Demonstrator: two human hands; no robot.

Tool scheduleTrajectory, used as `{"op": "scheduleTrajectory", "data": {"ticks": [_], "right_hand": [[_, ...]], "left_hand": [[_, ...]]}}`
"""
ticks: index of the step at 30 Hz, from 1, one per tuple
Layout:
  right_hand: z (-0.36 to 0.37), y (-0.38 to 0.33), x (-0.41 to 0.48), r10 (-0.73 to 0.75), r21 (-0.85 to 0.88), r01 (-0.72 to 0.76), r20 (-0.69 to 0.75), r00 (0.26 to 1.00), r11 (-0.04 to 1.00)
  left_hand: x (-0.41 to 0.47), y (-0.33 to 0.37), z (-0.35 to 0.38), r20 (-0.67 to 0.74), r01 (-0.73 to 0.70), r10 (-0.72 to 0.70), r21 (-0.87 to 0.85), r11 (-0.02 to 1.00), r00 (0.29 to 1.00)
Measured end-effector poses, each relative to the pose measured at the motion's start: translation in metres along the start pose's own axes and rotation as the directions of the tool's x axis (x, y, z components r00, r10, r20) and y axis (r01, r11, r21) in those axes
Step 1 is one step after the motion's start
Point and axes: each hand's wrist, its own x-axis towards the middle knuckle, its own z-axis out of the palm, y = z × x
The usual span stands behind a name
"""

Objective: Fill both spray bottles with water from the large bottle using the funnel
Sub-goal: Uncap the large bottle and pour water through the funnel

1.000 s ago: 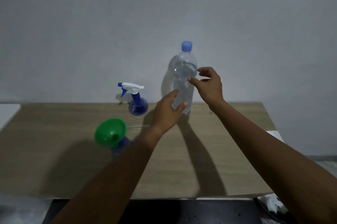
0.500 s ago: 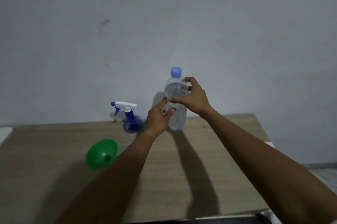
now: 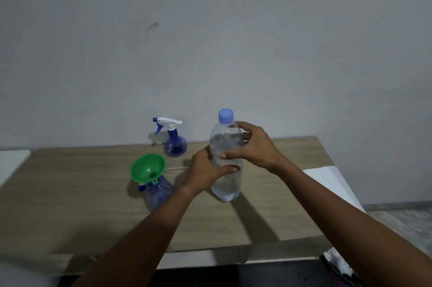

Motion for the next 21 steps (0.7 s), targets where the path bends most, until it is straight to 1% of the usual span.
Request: {"op": "scheduleTrajectory", "data": {"ticks": [3, 6, 8, 12, 13, 16, 18, 21], "right_hand": [[0.007, -0.002, -0.013, -0.006, 0.055, 0.002, 0.074, 0.997, 0.998], [0.007, -0.011, -0.018, 0.011, 0.09, -0.025, 0.153, 0.988, 0.996], [0.006, -0.023, -0.017, -0.002, 0.058, -0.005, 0.117, 0.993, 0.998], [0.0, -0.053, -0.016, -0.12, 0.015, 0.121, -0.075, 0.99, 0.992], [0.0, -0.059, -0.015, -0.15, 0.006, 0.151, -0.086, 0.985, 0.989], [0.002, -0.069, -0.015, -0.193, -0.022, 0.192, -0.049, 0.98, 0.981], [0.003, -0.069, -0.015, -0.204, -0.028, 0.203, -0.04, 0.978, 0.979], [0.001, -0.068, -0.015, -0.218, -0.027, 0.217, -0.035, 0.975, 0.976]], "left_hand": [[-0.014, -0.002, -0.004, -0.01, -0.03, 0.03, 0.03, 0.999, 0.999], [-0.02, -0.002, -0.009, 0.0, -0.024, 0.024, 0.033, 0.999, 1.0], [-0.02, 0.002, -0.013, 0.028, -0.012, 0.011, 0.04, 0.999, 1.0], [-0.02, 0.009, -0.023, 0.135, -0.024, 0.013, 0.081, 0.996, 0.991], [-0.021, 0.01, -0.024, 0.151, -0.029, 0.015, 0.091, 0.995, 0.988], [-0.025, 0.01, -0.027, 0.161, -0.043, 0.027, 0.097, 0.994, 0.987], [-0.028, 0.012, -0.03, 0.124, -0.051, 0.046, 0.039, 0.998, 0.991], [-0.032, 0.02, -0.039, 0.041, -0.087, 0.091, -0.093, 0.992, 0.995]]}}
